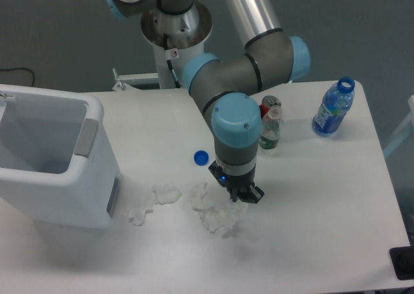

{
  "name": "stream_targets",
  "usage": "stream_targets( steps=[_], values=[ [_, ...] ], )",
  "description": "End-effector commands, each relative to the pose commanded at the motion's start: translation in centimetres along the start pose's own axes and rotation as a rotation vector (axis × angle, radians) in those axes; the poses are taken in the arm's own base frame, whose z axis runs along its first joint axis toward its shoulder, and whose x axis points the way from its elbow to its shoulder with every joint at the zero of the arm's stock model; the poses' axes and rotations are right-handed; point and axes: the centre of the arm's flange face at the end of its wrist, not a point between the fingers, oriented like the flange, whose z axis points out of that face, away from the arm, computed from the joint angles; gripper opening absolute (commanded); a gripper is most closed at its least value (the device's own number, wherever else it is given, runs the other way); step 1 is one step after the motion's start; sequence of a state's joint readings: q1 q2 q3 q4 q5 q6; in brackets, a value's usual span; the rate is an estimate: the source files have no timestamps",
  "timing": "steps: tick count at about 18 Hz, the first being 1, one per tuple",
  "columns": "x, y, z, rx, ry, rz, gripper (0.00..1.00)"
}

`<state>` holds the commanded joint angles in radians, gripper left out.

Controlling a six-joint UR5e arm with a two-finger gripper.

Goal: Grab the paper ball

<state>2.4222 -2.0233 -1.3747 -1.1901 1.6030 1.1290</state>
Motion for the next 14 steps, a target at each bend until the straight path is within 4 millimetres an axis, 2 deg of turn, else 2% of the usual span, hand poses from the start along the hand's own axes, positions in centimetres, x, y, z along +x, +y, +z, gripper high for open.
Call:
stream_targets(
  steps=[4,10,14],
  values=[
    [-0.6,-0.1,-2.8,-0.006,0.012,0.000,0.00],
    [0.5,1.3,-7.6,0.004,-0.005,0.027,0.00],
    [1.8,1.8,-9.5,0.005,-0.004,0.032,0.00]
  ],
)
